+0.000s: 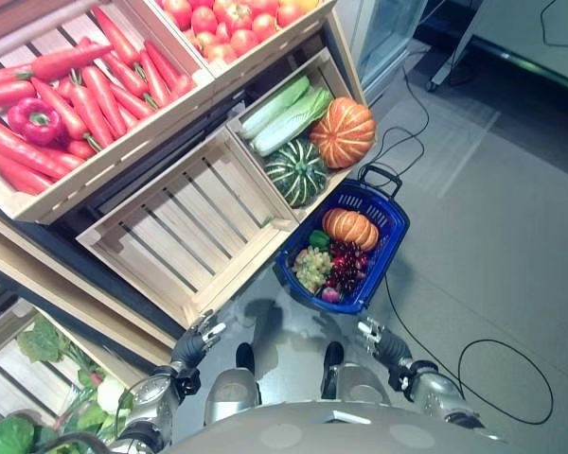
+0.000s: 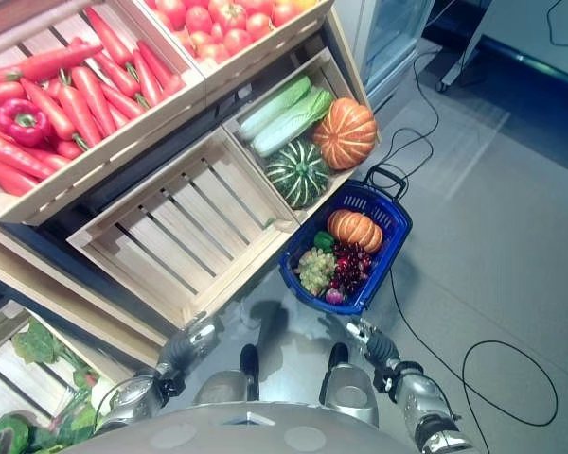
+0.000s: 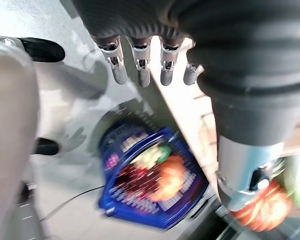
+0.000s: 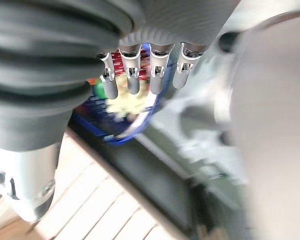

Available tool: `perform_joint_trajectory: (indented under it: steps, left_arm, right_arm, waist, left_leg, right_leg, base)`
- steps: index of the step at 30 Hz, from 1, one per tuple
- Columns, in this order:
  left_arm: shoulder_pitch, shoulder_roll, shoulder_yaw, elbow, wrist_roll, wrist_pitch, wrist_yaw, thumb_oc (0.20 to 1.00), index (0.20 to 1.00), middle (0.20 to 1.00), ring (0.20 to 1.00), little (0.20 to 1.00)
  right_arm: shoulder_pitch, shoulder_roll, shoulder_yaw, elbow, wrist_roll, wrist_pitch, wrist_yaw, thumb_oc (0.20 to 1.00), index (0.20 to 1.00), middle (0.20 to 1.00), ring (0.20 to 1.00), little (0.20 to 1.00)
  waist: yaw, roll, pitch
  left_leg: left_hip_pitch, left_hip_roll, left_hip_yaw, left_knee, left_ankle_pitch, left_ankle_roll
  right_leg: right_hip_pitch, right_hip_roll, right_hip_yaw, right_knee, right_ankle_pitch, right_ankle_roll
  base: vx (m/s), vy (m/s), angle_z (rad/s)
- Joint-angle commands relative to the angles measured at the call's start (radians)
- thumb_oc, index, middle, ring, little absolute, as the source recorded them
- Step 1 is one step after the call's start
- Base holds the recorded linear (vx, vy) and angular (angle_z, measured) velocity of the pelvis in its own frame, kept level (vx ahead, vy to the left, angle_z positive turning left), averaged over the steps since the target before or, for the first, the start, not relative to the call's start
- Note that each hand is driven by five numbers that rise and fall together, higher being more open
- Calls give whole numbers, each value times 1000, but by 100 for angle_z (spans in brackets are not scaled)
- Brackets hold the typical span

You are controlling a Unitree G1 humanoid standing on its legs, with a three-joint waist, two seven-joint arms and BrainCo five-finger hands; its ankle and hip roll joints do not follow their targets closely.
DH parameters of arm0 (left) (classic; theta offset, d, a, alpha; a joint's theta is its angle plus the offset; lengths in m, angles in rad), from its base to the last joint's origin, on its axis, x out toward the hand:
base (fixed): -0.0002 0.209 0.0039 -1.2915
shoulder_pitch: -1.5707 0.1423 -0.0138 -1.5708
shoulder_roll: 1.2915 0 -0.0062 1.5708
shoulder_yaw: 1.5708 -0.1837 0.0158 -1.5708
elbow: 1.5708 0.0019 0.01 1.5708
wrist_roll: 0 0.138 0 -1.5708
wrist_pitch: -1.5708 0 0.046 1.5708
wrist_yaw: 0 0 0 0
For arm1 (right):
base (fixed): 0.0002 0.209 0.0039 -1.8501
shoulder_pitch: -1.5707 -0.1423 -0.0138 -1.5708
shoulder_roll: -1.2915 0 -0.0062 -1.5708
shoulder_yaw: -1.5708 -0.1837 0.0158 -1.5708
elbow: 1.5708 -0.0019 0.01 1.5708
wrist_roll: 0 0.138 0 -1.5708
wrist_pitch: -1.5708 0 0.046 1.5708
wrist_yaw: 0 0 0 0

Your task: Pick up fruits and vegetables into the basket

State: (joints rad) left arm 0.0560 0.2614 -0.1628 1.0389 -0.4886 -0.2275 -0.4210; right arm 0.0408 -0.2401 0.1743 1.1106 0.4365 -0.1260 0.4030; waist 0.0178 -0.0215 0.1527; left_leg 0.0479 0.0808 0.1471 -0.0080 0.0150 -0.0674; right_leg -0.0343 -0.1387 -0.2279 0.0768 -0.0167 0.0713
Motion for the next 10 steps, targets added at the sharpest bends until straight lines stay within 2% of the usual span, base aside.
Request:
perform_joint_trajectory:
  steps: [1, 3, 6, 10]
  left_arm:
    - [-44, -5, -19, 24, 41, 18, -63, 1000, 1000, 1000, 1000, 1000]
    - [-59, -13, -30, 57, 56, 38, -88, 1000, 1000, 1000, 1000, 1000]
    - [-64, -25, -26, 86, 37, 65, -100, 1000, 1000, 1000, 1000, 1000]
    - [-75, -36, -13, 125, 37, 101, -112, 1000, 1000, 1000, 1000, 1000]
  right_arm:
    - [-50, -1, 8, 32, -16, 33, -37, 1000, 1000, 1000, 1000, 1000]
    - [-57, 12, -4, 78, 25, 86, -17, 1000, 1000, 1000, 1000, 1000]
    - [-63, 19, -18, 93, 62, 92, -24, 1000, 1000, 1000, 1000, 1000]
    - [-67, 24, -20, 117, 12, 103, -3, 1000, 1000, 1000, 1000, 1000]
  waist:
    - [-12, 8, 30]
    - [-13, 9, 20]
    - [-16, 8, 13]
    - [-20, 9, 4]
  left_leg:
    - [-2, -12, -4, -13, -34, 35]
    - [10, -15, 6, -10, -44, 38]
    - [22, -21, 17, -3, -58, 45]
    - [34, -30, 23, -5, -66, 53]
  right_leg:
    - [46, -35, -5, -4, 8, 74]
    - [56, -41, -10, -17, 14, 77]
    - [67, -44, -11, -27, 18, 79]
    - [78, -44, -12, -27, 14, 78]
  base:
    - [-29, 56, -9]
    - [-26, 49, -16]
    - [-22, 42, -13]
    - [-16, 30, -10]
